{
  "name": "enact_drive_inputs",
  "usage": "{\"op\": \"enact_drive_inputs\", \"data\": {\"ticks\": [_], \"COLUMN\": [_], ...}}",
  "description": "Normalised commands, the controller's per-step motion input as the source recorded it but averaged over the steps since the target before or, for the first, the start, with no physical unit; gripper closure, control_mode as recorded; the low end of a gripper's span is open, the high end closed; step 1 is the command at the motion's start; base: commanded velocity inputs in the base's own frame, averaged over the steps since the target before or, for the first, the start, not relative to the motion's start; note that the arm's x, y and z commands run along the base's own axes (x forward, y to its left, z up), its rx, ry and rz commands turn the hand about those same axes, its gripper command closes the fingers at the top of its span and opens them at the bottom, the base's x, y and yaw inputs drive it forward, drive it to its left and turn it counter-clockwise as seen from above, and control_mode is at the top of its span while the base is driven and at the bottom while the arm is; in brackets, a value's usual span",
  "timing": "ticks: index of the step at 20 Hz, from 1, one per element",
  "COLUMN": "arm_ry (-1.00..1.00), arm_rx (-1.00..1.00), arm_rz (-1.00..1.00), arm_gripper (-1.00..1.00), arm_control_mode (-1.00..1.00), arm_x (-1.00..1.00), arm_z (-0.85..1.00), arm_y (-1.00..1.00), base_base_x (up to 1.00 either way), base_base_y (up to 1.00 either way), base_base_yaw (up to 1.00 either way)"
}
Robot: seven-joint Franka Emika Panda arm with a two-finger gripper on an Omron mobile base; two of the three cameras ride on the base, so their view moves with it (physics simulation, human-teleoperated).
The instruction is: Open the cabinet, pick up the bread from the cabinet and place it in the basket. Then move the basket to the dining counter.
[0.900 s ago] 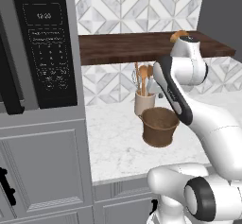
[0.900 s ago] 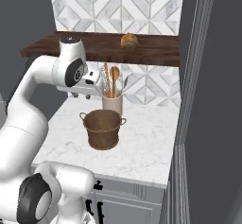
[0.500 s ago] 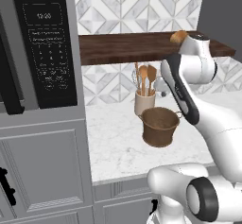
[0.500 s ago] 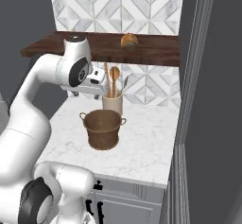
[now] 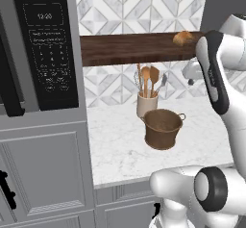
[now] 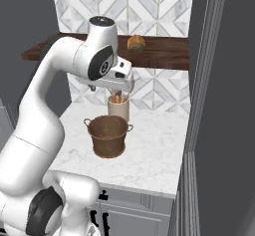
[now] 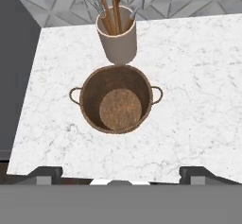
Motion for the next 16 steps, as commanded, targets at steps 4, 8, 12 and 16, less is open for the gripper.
{"op": "enact_drive_inputs", "data": {"ticks": [4, 8, 12, 16], "arm_ry": [-0.04, -0.04, -0.03, -0.27], "arm_rx": [0.02, 0.00, 0.00, 0.00], "arm_rz": [0.03, 0.00, 0.00, 0.03], "arm_gripper": [-1.00, -1.00, -1.00, -1.00], "arm_control_mode": [-1.00, -1.00, -1.00, -1.00], "arm_x": [0.29, 0.41, 0.16, 0.00], "arm_z": [0.24, 0.32, 0.31, 0.48], "arm_y": [-0.34, -0.26, -0.19, -0.05], "base_base_x": [0.00, 0.00, 0.00, 0.00], "base_base_y": [0.00, 0.00, 0.00, 0.00], "base_base_yaw": [0.00, 0.00, 0.00, 0.00]}}
